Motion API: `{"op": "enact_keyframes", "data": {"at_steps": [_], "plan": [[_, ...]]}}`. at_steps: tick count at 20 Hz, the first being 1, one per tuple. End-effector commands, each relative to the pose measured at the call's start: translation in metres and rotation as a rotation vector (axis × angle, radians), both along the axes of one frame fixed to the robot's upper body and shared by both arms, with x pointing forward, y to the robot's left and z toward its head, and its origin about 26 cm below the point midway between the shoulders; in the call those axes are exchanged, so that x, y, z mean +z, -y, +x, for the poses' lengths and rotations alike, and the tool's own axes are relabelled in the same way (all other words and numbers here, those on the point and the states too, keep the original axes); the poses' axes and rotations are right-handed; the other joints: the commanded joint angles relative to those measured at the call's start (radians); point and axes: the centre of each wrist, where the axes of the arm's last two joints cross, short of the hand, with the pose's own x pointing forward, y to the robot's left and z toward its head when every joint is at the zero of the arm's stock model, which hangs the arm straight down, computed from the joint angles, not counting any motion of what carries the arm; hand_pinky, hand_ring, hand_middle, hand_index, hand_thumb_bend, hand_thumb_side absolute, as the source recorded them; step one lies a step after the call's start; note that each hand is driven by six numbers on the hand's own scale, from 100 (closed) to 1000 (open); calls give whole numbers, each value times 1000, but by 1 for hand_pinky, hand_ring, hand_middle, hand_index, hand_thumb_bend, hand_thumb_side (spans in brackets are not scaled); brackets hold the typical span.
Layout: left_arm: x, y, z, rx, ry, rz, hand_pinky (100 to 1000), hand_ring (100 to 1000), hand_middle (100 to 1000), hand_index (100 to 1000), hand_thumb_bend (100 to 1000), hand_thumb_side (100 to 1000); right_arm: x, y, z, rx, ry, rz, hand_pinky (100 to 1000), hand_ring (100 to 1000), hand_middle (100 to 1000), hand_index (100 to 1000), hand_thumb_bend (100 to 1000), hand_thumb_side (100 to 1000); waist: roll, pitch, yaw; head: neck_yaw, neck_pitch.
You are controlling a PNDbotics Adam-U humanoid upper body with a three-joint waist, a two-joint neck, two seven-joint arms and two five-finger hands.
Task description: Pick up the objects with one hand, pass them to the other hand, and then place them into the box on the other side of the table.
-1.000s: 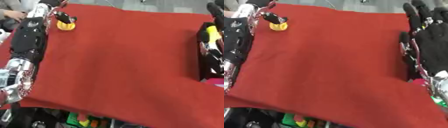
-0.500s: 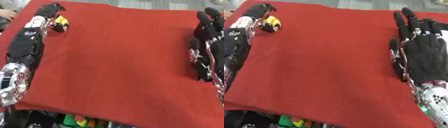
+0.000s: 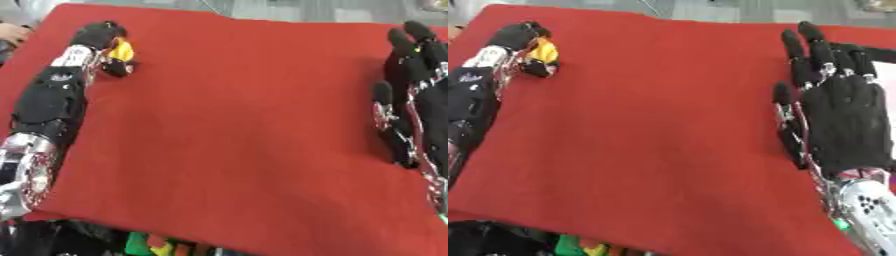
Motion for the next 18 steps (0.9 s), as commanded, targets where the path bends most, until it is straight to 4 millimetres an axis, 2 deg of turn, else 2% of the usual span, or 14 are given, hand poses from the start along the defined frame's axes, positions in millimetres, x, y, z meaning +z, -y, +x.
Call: {"op": "enact_keyframes", "data": {"at_steps": [1,5,6,8,10,11,13,18], "plan": [[15,-17,-3,41,87,59,794,742,772,835,324,258,6,0,-2,5,24,7,807,717,902,949,100,100,-1,-11,2,-8,-18],[10,-18,-4,64,116,82,833,798,854,891,333,280,5,-1,-2,6,22,10,806,719,901,949,100,100,-2,-9,2,-11,-17],[6,-19,-5,73,92,79,847,816,879,911,323,298,5,-1,-2,6,21,10,806,719,901,949,100,100,-2,-9,2,-11,-17],[1,-20,-5,90,47,61,840,807,867,901,260,279,5,-1,-2,6,20,10,807,717,902,949,100,100,-2,-10,1,-10,-16],[5,-21,-5,93,65,46,837,803,861,896,249,273,5,-1,-2,5,20,10,806,718,902,949,100,100,-2,-10,1,-11,-17],[7,-21,-5,95,80,37,832,795,851,891,178,257,5,-1,-2,4,19,9,806,718,902,949,100,100,-1,-11,2,-11,-17],[14,-22,-4,95,112,10,828,790,844,887,126,246,5,0,-2,3,18,9,806,716,902,949,100,100,0,-13,3,-10,-15],[28,-24,-4,101,181,-68,830,793,846,890,162,238,6,0,-2,4,18,5,806,714,902,949,100,100,3,-17,6,-9,-14]]}}
